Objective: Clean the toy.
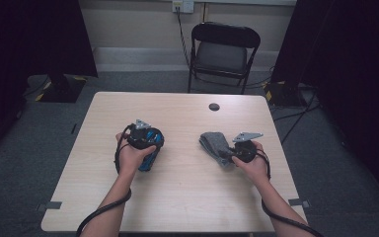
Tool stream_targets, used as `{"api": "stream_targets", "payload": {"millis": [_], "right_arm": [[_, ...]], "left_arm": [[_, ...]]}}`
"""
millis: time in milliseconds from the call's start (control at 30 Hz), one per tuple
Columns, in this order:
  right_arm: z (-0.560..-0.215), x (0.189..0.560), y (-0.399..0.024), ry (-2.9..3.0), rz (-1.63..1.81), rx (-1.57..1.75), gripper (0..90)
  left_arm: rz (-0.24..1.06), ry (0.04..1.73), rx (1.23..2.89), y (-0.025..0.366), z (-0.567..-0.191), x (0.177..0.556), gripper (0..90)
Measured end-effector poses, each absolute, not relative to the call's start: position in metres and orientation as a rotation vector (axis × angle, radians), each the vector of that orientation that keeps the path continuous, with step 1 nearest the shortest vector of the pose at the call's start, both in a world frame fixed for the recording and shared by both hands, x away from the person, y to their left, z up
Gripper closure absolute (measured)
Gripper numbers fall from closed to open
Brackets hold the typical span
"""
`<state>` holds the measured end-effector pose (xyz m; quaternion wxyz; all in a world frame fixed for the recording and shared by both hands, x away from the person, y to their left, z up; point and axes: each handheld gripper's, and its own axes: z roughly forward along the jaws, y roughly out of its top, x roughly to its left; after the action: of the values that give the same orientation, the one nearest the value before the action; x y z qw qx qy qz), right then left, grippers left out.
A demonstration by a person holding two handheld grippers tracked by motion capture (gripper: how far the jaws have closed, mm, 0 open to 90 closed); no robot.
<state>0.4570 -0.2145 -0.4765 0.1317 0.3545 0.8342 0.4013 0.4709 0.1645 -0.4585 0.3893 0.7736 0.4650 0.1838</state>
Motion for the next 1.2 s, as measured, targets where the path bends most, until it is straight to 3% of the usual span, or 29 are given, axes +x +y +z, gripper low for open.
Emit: {"api": "stream_targets", "payload": {"millis": [333, 867, 1200], "right_arm": [[-0.482, 0.459, -0.219, 2.399, 1.158, 1.068, 66.7], [-0.483, 0.459, -0.221, 2.321, 1.168, 1.115, 34.6], [-0.477, 0.457, -0.224, 2.301, 1.166, 1.13, 29.3]], "left_arm": [[0.468, 1.219, 2.013, 0.162, -0.471, 0.476, 25.2], [0.459, 1.249, 2.087, 0.161, -0.487, 0.476, 24.3], [0.451, 1.259, 2.053, 0.163, -0.48, 0.474, 22.5]]}}
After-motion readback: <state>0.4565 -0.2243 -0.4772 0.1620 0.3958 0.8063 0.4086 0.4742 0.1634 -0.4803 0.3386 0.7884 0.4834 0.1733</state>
